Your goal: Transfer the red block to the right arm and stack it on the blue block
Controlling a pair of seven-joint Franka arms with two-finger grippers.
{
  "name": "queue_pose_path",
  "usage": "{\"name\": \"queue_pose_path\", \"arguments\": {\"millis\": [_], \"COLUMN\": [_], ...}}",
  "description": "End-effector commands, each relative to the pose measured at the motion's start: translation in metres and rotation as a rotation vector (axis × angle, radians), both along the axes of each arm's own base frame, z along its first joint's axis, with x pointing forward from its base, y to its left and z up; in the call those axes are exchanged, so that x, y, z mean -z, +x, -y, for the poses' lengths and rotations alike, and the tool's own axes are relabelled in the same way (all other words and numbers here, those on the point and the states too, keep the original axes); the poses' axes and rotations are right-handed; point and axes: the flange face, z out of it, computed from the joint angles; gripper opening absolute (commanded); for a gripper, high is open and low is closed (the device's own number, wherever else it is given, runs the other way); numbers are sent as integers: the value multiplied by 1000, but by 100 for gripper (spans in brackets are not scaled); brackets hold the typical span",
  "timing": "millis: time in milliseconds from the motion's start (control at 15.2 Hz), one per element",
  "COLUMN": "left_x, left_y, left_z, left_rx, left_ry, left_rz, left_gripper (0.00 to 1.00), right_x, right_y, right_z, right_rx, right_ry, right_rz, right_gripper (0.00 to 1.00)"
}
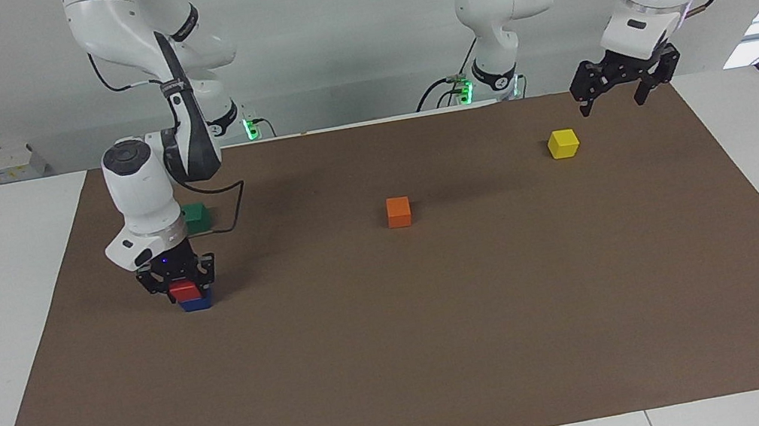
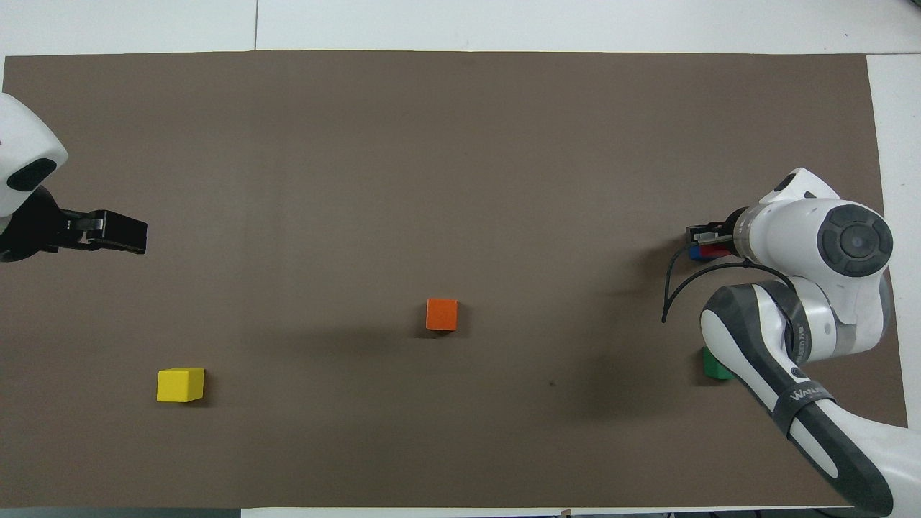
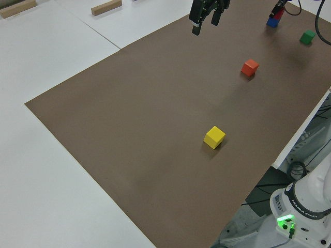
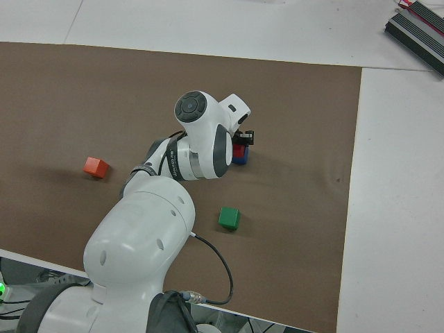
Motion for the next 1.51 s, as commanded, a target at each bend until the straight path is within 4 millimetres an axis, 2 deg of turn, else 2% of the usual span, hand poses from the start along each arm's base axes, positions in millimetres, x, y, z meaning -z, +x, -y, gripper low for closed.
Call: {"name": "queue_pose_path", "arguments": {"millis": [0,263,395,527,725,922,988,1054,1186,1449], "left_x": [0,1,0,0,1,0,1,0,1,1], "left_y": [-3,-3,-3,-3,-3,-3,-3,-3,-3,-3], "left_z": [-3,-3,-3,-3,-3,-3,-3,-3,-3,-3], "left_rx": [-4,-4,-2,-2,-4,-4,-2,-4,-4,-4], "left_ry": [20,20,20,20,20,20,20,20,20,20], "left_rz": [5,3,4,4,3,5,3,5,3,3], "left_gripper": [100,100,100,100,100,100,100,100,100,100], "right_x": [8,3,-11,-43,-109,-175,-191,-210,-235,-261], "right_y": [-3,2,10,23,40,42,41,37,20,-10], "right_z": [4,3,2,-2,-2,-1,-3,-5,-13,0], "right_rx": [-17,-18,11,70,77,77,74,72,91,106], "right_ry": [14,13,34,102,152,151,150,154,227,232], "right_rz": [-3,4,-10,-68,-66,-65,-79,-94,-124,-182], "right_gripper": [93,94,94,94,96,100,100,100,100,100]}}
